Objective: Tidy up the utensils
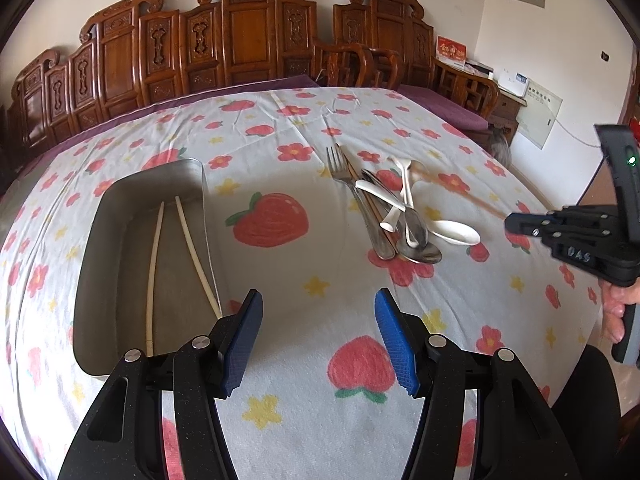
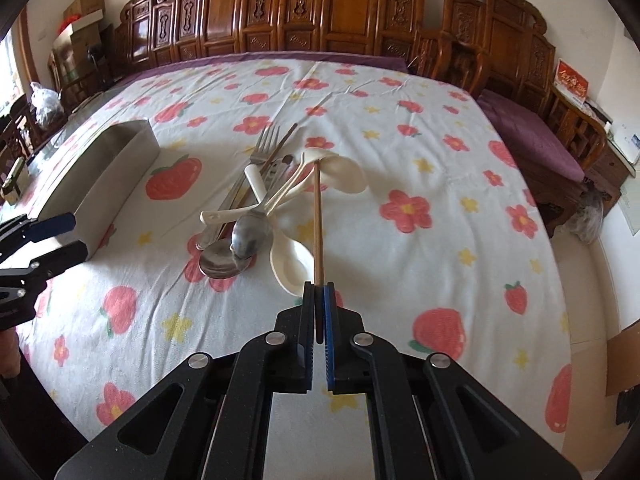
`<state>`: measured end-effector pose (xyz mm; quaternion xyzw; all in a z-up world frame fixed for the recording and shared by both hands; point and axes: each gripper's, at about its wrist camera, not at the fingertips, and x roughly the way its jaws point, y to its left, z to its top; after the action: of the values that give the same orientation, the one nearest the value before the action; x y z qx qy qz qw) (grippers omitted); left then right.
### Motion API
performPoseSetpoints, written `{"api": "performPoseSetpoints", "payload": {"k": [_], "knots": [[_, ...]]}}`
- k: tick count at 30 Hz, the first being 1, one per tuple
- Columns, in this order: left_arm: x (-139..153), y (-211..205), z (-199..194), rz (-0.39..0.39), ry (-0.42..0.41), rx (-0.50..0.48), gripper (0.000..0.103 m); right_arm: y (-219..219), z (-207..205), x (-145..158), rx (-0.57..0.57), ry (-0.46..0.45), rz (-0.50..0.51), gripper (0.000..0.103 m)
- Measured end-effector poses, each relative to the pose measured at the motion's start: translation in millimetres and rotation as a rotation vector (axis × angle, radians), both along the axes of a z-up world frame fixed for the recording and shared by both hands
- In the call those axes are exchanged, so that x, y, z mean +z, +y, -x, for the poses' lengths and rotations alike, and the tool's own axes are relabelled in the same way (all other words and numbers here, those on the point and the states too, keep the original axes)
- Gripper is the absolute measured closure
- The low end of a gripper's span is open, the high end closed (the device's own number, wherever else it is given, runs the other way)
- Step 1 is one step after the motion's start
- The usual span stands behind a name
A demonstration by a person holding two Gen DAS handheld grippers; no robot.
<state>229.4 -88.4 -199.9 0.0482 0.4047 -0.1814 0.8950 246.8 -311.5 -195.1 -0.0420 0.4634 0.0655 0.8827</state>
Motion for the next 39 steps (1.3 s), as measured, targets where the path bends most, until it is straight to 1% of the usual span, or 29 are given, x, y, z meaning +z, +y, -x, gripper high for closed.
{"api": "performPoseSetpoints", "payload": {"k": [5, 9, 12, 15, 18, 22, 25, 27, 31, 33, 34, 35, 38, 39], "knots": [[0.6, -6.8, 2.8, -0.017, 0.001, -0.013, 0.047, -9.0, 4.0, 1.2, -0.012, -0.012, 0.016, 0.098], [6.3, -16.1, 0.9, -0.022, -0.001, -0.019, 0.047, -16.5, 7.3, -1.2, -0.021, -0.005, 0.027, 0.098], [8.3, -28.2, -2.5, -0.035, 0.005, -0.032, 0.047, -25.7, 4.5, -6.3, -0.042, 0.009, 0.058, 0.098], [9.2, -46.0, -7.9, -0.05, 0.019, -0.045, 0.047, -41.4, -0.9, -11.0, -0.083, 0.025, 0.046, 0.098], [11.6, -61.4, -15.7, -0.045, 0.029, -0.057, 0.047, -51.9, -5.0, -13.9, -0.099, 0.023, 0.048, 0.098], [13.8, -89.5, -30.8, -0.068, 0.019, -0.081, 0.047, -62.1, -6.8, -14.0, -0.107, 0.018, 0.003, 0.098], [8.1, -106.1, -47.1, -0.073, 0.041, -0.09, 0.054, -64.1, -9.0, -17.1, -0.096, 0.033, -0.028, 0.098], [3.1, -114.4, -56.7, -0.074, 0.062, -0.091, 0.057, -65.6, -9.5, -18.9, -0.083, 0.047, -0.047, 0.098], [-6.1, -130.4, -69.2, -0.093, 0.076, -0.1, 0.06, -71.3, -9.9, -19.5, -0.092, 0.06, -0.074, 0.098], [-13.6, -135.8, -76.2, -0.1, 0.1, -0.098, 0.066, -73.8, -10.4, -21.5, -0.097, 0.063, -0.062, 0.098], [-18.0, -138.1, -80.6, -0.104, 0.119, -0.094, 0.072, -75.1, -11.0, -23.5, -0.105, 0.065, -0.049, 0.098], [-21.5, -138.9, -83.4, -0.106, 0.131, -0.09, 0.074, -76.8, -11.4, -25.2, -0.111, 0.068, -0.042, 0.098], [-30.3, -140.6, -91.5, -0.12, 0.153, -0.067, 0.074, -81.8, -11.4, -31.8, -0.137, 0.073, -0.005, 0.098], [-32.9, -140.2, -93.6, -0.114, 0.166, -0.062, 0.074, -82.1, -11.1, -31.8, -0.137, 0.069, 0.0, 0.098]]}}
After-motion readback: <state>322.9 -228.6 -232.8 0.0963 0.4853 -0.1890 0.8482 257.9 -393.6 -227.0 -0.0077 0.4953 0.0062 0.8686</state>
